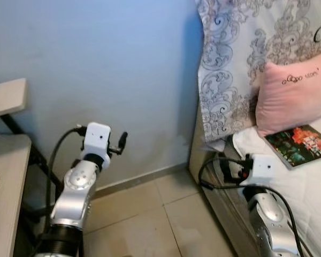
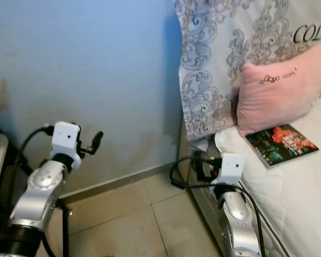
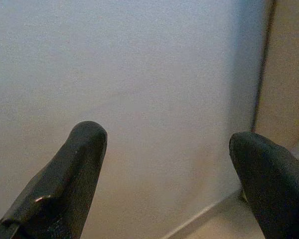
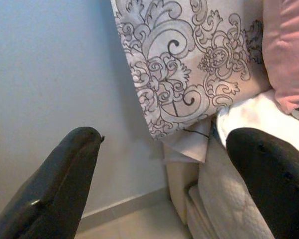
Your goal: Clean up the room
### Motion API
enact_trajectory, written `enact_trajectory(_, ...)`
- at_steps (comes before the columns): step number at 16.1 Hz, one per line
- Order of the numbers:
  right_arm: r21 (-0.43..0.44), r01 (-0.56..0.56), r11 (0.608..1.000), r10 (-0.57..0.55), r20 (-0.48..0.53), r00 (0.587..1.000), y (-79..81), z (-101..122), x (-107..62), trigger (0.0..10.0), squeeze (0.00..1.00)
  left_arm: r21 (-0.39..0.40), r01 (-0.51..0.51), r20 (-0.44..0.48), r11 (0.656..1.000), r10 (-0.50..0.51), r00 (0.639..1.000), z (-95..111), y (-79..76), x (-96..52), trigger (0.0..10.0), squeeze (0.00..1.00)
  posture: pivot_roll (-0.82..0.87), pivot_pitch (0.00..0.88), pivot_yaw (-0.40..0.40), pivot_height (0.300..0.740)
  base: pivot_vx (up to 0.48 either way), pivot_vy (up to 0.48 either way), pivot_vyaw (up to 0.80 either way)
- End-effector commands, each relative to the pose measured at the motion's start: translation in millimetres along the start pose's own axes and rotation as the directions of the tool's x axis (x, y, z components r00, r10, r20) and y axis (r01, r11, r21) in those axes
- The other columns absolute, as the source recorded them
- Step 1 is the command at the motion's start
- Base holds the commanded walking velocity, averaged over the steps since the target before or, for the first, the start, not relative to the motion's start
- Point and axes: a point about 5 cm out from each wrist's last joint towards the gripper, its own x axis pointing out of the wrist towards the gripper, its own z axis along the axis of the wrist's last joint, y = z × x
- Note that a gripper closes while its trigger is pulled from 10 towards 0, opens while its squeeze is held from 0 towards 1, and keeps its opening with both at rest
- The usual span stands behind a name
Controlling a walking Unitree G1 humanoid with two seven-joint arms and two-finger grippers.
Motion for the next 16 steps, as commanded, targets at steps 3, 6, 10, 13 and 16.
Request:
enact_trajectory(3, -0.019, -0.013, 1.000, 0.013, 0.009, 1.000, 3.5, 2, -0.6, 10.0, 0.40, -0.031, -0.005, 0.020, 1.000, 0.006, 1.000, -1, -2.5, -0.4, 10.0, 0.00, -0.04, 0.000, 0.071, 0.740, 0.000, 0.480, -0.53)
enact_trajectory(6, -0.036, -0.053, 0.998, 0.053, -0.001, 0.999, 3.9, 6, 3.9, 10.0, 0.40, -0.044, -0.026, 0.020, 0.999, 0.026, 0.999, -4, -7.4, -3.5, 10.0, 0.00, -0.02, 0.000, 0.033, 0.740, 0.000, 0.000, 0.00)
enact_trajectory(10, -0.057, -0.110, 0.992, 0.110, -0.007, 0.994, 5.7, 12, 16.7, 10.0, 0.44, -0.051, -0.066, 0.027, 0.997, 0.068, 0.997, -7, -8.3, -9.6, 10.0, 0.00, 0.02, 0.000, -0.005, 0.740, 0.000, 0.000, 0.62)
enact_trajectory(13, -0.071, -0.122, 0.990, 0.120, -0.038, 0.992, 7.6, 9, 22.4, 10.0, 0.41, -0.043, -0.090, 0.022, 0.995, 0.091, 0.996, -9, -6.6, -12.8, 10.0, 0.00, 0.04, 0.000, -0.023, 0.740, 0.000, 0.000, 0.19)
enact_trajectory(16, -0.064, -0.159, 0.985, 0.157, -0.033, 0.987, 10.2, 10, 26.3, 10.0, 0.42, -0.042, -0.106, 0.025, 0.993, 0.107, 0.994, -8, -9.2, -14.0, 10.0, 0.00, 0.06, 0.000, -0.036, 0.740, 0.000, 0.000, 0.00)
